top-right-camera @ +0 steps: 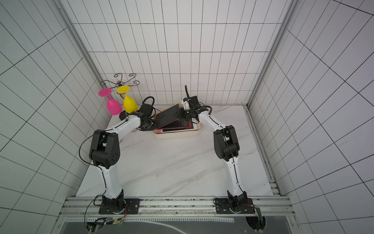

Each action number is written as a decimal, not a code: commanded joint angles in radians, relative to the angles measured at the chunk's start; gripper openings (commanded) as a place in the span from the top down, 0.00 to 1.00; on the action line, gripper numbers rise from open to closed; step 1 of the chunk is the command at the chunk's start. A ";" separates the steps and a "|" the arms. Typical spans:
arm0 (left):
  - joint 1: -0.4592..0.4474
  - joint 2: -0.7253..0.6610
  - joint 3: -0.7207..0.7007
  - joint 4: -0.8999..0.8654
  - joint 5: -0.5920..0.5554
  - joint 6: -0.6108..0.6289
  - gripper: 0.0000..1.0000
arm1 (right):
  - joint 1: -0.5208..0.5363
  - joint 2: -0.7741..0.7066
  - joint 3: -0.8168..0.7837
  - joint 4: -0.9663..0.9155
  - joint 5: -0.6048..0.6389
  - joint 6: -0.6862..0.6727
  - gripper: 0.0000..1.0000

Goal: Take out the writing tablet from the storage box
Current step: Pick up the writing tablet from the storage box.

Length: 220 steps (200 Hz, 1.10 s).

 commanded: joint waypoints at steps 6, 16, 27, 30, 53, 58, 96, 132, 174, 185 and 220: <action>-0.008 -0.053 -0.002 0.045 0.043 0.011 1.00 | -0.005 -0.023 -0.016 0.070 -0.072 0.050 0.56; -0.005 -0.055 -0.004 0.046 0.043 0.010 1.00 | -0.006 -0.028 -0.021 0.071 -0.055 0.041 0.57; -0.003 -0.056 -0.005 0.048 0.043 0.011 1.00 | -0.007 -0.032 -0.023 0.072 -0.043 0.032 0.57; -0.002 -0.056 -0.005 0.048 0.043 0.011 1.00 | -0.007 -0.031 -0.023 0.070 -0.040 0.030 0.57; 0.001 -0.058 -0.004 0.048 0.043 0.012 1.00 | -0.012 -0.033 -0.027 0.069 -0.011 0.013 0.61; 0.002 -0.058 -0.006 0.049 0.043 0.012 1.00 | -0.012 -0.035 -0.029 0.067 -0.004 0.008 0.63; 0.013 -0.063 0.000 0.049 0.040 0.026 1.00 | -0.012 -0.040 -0.049 0.054 0.027 -0.008 0.86; 0.031 -0.055 0.025 0.037 0.026 0.039 1.00 | -0.015 -0.059 -0.076 0.056 0.041 -0.007 0.98; 0.050 -0.050 0.039 0.040 0.034 0.038 1.00 | -0.027 -0.097 -0.121 0.094 0.023 0.038 1.00; 0.052 -0.046 0.043 0.040 0.034 0.038 1.00 | -0.038 -0.110 -0.141 0.121 0.000 0.066 1.00; 0.057 -0.041 0.054 0.043 0.034 0.037 1.00 | -0.073 -0.189 -0.244 0.237 -0.052 0.141 1.00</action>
